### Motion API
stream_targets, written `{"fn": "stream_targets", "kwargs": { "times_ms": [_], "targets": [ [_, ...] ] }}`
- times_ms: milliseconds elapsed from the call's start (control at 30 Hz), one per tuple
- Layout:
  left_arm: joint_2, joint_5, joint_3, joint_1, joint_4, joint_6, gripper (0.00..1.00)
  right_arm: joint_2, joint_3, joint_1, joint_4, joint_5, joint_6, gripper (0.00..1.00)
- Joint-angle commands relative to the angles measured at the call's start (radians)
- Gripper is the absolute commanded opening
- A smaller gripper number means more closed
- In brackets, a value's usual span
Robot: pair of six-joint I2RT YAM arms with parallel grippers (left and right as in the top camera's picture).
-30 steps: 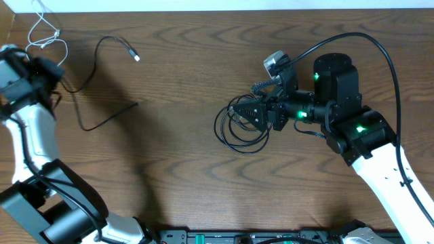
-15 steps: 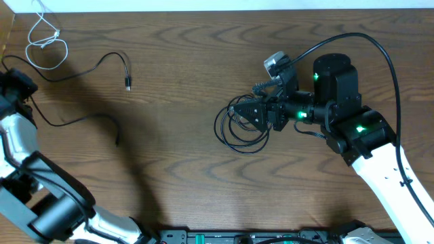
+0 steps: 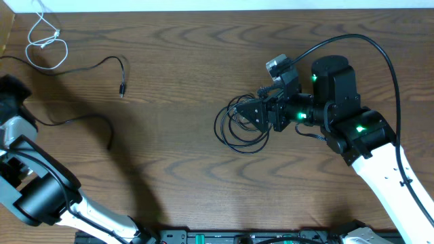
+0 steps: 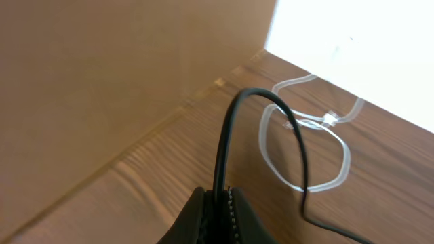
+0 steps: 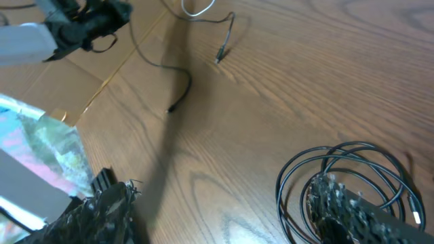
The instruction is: Untangle cables
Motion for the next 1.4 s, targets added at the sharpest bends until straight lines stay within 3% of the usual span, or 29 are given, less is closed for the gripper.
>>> {"fn": "stream_targets", "kwargs": {
  "times_ms": [0,100,167,233,367,667,800,933,1033,1133,1233,1367],
  "targets": [
    [0.014,-0.103,0.012,0.038,0.014,0.018,0.09,0.006,0.002,0.003,-0.001,0.028,0.026,0.82],
    [0.022,-0.105,0.012,0.062,0.014,0.017,0.52,0.006,0.002,0.003,0.000,0.029,0.026,0.82],
    [0.022,-0.087,0.012,0.071,0.014,0.014,0.74,0.006,0.002,0.003,-0.001,0.031,0.026,0.83],
    [0.022,-0.058,0.012,0.073,0.015,0.014,0.85,0.006,0.002,0.003,-0.002,0.031,0.026,0.83],
    [0.022,-0.005,0.012,0.072,0.006,0.004,0.89,0.006,0.002,0.003,-0.001,0.032,0.025,0.83],
    [-0.037,0.010,0.012,0.064,-0.101,-0.138,0.92,0.007,0.002,0.003,-0.026,0.058,0.025,0.86],
    [-0.122,0.064,0.012,0.062,-0.229,-0.198,0.92,0.007,0.002,0.003,-0.053,0.101,0.025,0.85],
    [-0.185,0.230,0.012,0.062,-0.464,-0.277,0.92,0.007,0.002,0.003,-0.079,0.130,0.021,0.84],
    [-0.183,0.303,0.012,0.057,-0.620,-0.285,0.93,0.007,0.002,0.003,-0.091,0.132,0.000,0.84],
    [-0.148,0.309,0.005,0.024,-0.732,-0.393,0.93,0.008,0.002,0.003,-0.091,0.135,-0.005,0.84],
    [-0.111,0.311,-0.017,-0.034,-0.750,-0.500,0.93,0.008,0.002,0.003,-0.092,0.147,-0.012,0.84],
    [-0.076,0.260,-0.023,-0.134,-0.782,-0.501,0.93,0.008,0.002,0.003,-0.106,0.151,-0.013,0.84]
  ]
}}
